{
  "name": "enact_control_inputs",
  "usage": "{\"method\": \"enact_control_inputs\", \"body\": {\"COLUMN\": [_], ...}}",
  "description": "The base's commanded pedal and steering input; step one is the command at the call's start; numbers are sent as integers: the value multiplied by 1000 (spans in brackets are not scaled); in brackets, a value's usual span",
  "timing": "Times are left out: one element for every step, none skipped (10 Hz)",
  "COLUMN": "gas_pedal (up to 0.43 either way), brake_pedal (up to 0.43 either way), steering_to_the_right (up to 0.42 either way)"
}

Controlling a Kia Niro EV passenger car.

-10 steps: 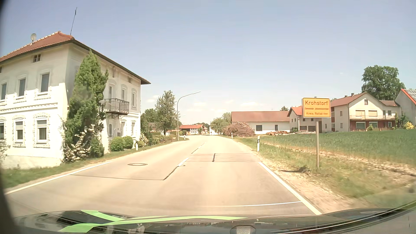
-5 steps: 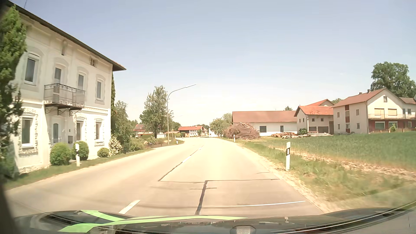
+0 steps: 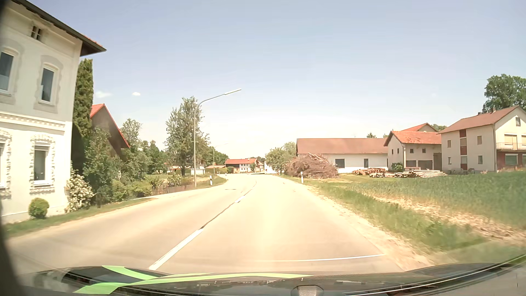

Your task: Follow the waypoints while adhering to traffic rules and regulations

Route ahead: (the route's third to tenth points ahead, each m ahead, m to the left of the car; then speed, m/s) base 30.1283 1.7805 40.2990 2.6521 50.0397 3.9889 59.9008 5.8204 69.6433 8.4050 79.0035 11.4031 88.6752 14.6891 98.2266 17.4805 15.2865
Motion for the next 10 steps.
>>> {"method": "enact_control_inputs", "body": {"gas_pedal": [130, 130, 130, 130, 118, 110, 110, 110, 98, 87], "brake_pedal": [0, 0, 0, 0, 0, 0, 0, 0, 0, 0], "steering_to_the_right": [-6, -6, -6, -7, -8, -10, -10, -11, -11, -12]}}
